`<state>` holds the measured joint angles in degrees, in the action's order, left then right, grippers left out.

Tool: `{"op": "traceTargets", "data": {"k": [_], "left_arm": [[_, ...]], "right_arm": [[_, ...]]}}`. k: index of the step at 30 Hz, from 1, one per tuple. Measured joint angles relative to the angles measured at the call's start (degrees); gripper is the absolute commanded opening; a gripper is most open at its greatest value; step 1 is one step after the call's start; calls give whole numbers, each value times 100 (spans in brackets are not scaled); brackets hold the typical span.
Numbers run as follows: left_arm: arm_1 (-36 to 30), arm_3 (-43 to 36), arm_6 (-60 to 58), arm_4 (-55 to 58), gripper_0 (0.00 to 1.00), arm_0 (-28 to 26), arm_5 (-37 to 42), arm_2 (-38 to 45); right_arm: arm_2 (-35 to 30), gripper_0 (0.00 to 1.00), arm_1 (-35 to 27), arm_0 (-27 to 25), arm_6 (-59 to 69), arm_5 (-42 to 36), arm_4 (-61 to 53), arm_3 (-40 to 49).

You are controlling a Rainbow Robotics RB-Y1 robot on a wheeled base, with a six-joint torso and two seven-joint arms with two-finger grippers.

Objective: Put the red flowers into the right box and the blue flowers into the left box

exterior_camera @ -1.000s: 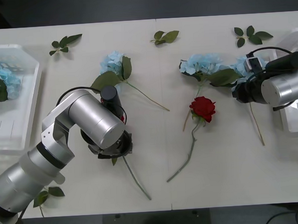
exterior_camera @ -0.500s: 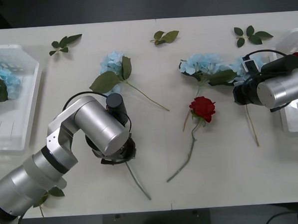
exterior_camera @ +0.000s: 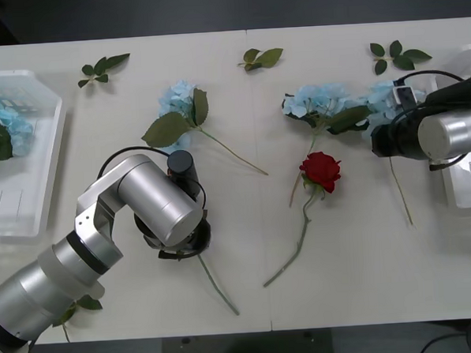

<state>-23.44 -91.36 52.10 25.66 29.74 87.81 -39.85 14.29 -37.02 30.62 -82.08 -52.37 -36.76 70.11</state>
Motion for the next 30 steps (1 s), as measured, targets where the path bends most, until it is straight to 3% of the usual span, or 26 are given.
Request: {"op": "traceTargets", "data": {"k": [1,2,3,4,17,23,30], "left_arm": [[0,2,0,-2,33,0,0,0],[1,2,0,-6,28,0,0,0],[1,2,0,-14,4,0,0,0],[1,3,0,-19,0,0,0,0],[19,-100,1,-48,0,0,0,0],[18,-656,31,-49,0,0,49,37],[14,-1728,47,-18,0,-143,629,671]], "right_arm": [[-80,0,-37,0,-9,0,-163,0],[-141,0,-98,0,-42,0,-355,0],[-185,0,-183,0,-132,0,-630,0],[-213,0,-281,0,-234,0,-875,0],[-253,0,-1732,0,-2083,78,-5611,-3],[-415,0,-1771,0,-3074,137,-7664,-3],[-411,0,-1454,0,-4330,-175,-8973,-3]]}}
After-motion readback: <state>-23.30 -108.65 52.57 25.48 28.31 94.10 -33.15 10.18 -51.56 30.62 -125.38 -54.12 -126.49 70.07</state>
